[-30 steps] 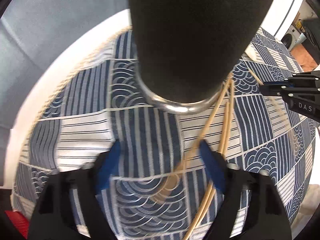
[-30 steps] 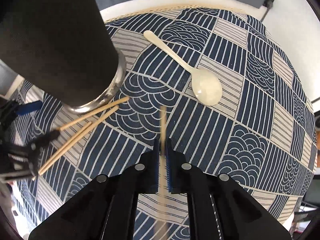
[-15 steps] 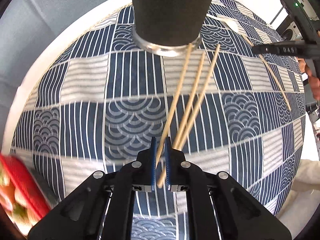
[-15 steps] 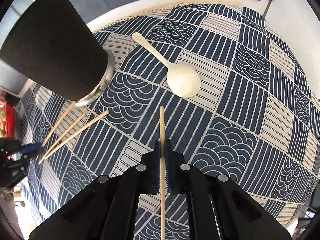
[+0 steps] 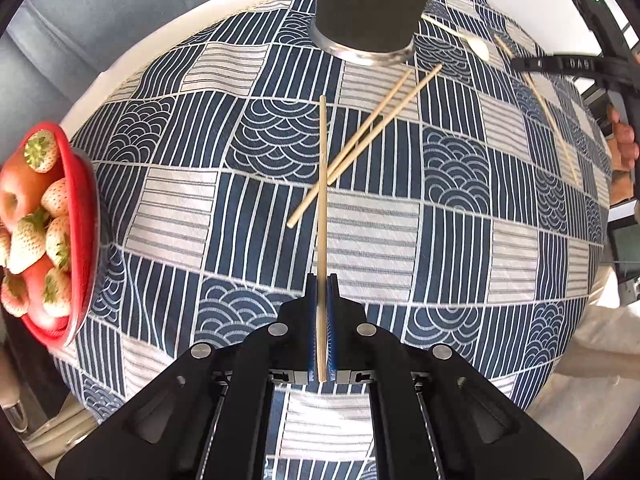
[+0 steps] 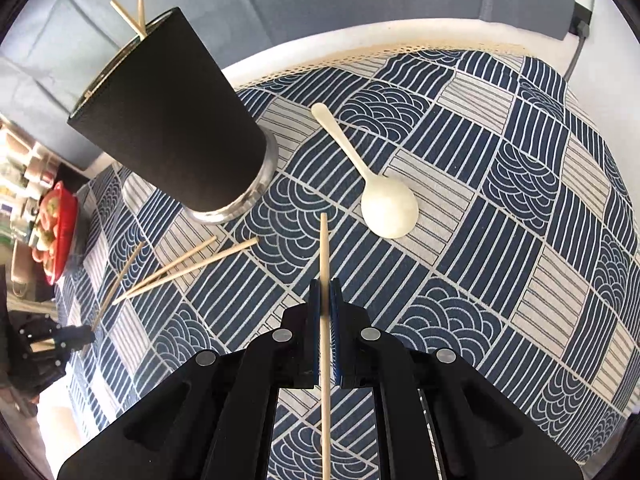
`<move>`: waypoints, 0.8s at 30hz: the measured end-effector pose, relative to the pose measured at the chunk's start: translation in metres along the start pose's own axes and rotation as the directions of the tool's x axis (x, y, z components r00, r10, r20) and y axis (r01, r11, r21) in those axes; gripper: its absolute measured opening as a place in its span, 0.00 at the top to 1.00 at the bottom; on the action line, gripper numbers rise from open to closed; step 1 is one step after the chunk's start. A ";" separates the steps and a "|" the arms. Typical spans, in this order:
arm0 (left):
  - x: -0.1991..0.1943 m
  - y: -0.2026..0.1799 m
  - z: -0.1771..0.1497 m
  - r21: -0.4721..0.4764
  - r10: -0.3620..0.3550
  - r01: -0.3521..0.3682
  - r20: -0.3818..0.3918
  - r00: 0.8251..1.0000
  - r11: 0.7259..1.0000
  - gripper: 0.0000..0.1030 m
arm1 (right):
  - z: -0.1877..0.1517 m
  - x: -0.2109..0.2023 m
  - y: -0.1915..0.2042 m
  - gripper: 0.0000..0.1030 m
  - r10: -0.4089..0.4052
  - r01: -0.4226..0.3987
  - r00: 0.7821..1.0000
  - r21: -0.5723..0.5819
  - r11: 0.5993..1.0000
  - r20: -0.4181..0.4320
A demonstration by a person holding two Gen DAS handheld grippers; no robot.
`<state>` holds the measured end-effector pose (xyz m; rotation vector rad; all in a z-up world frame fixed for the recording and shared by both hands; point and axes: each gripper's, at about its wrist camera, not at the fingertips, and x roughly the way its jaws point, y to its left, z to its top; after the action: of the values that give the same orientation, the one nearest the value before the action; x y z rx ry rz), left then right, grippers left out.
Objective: Organize utensils
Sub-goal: 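Lift the chopstick upright with the right gripper while the left lifts its chopstick over the holder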
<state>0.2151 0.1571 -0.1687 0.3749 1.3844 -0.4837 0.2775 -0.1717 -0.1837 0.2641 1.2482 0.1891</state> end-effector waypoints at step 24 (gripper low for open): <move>-0.063 -0.044 -0.004 -0.042 0.223 -0.226 -0.065 0.973 0.973 0.95 | 0.050 -0.081 -0.033 0.96 0.132 -0.087 0.978 -0.256 0.963 0.165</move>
<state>0.1809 0.1293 -0.1056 0.5025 1.3898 -0.2535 0.3004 -0.2310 -0.1055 0.1304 1.0187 0.4053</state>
